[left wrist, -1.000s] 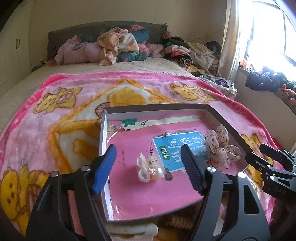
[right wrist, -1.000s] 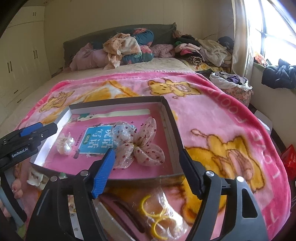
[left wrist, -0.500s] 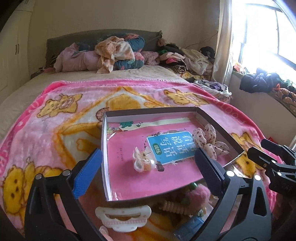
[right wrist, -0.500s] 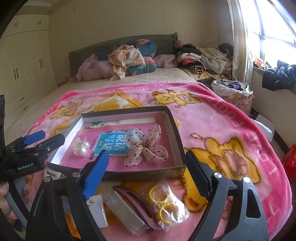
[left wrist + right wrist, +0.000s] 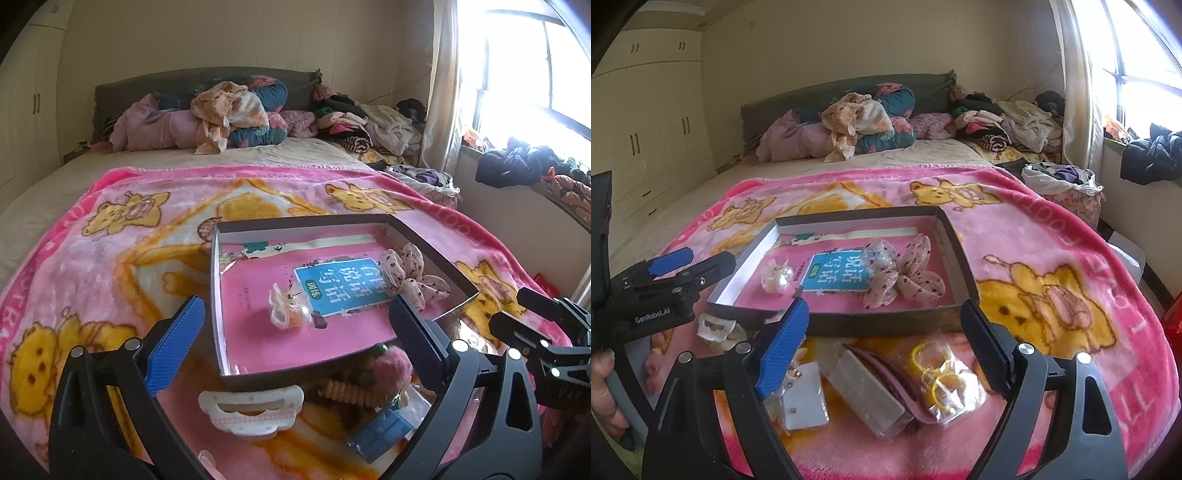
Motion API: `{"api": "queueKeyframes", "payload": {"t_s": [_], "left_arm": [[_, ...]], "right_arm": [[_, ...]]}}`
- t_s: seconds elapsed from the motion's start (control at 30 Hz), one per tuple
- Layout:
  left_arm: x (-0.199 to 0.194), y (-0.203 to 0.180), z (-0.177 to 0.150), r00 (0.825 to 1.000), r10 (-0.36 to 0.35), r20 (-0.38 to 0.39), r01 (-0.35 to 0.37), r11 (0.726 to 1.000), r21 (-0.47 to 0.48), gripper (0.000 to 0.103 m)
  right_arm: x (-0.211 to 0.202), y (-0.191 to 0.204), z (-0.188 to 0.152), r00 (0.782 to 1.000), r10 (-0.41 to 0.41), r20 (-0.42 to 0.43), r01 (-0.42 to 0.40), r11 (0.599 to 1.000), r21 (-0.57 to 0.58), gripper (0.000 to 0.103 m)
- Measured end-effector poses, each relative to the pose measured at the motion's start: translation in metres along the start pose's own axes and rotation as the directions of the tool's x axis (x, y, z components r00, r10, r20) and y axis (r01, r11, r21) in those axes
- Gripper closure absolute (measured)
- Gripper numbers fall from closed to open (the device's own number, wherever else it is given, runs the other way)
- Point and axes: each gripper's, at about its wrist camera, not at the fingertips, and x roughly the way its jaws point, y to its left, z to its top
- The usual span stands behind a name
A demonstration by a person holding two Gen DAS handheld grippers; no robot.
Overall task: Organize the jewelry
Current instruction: 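Withdraw both tools from the box and move the left tool toward the white claw clip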
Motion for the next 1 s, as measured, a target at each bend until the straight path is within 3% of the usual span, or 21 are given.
{"api": "queueKeyframes", "payload": {"t_s": [0.77,1.0], "left_arm": [[-0.014,0.038,-0.023,0.998,0.056,-0.028,-0.057,0.998,-0.023,0.012],[-0.014,0.044,-0.032,0.997,0.062,-0.051,-0.063,0.998,-0.013,0.012]], "right_arm": [[0.001,0.037,-0.034,0.995,0.054,-0.082,-0.06,0.995,-0.077,0.021],[0.008,0.038,-0.044,0.993,0.025,-0.118,-0.037,0.994,-0.1,0.021]]}}
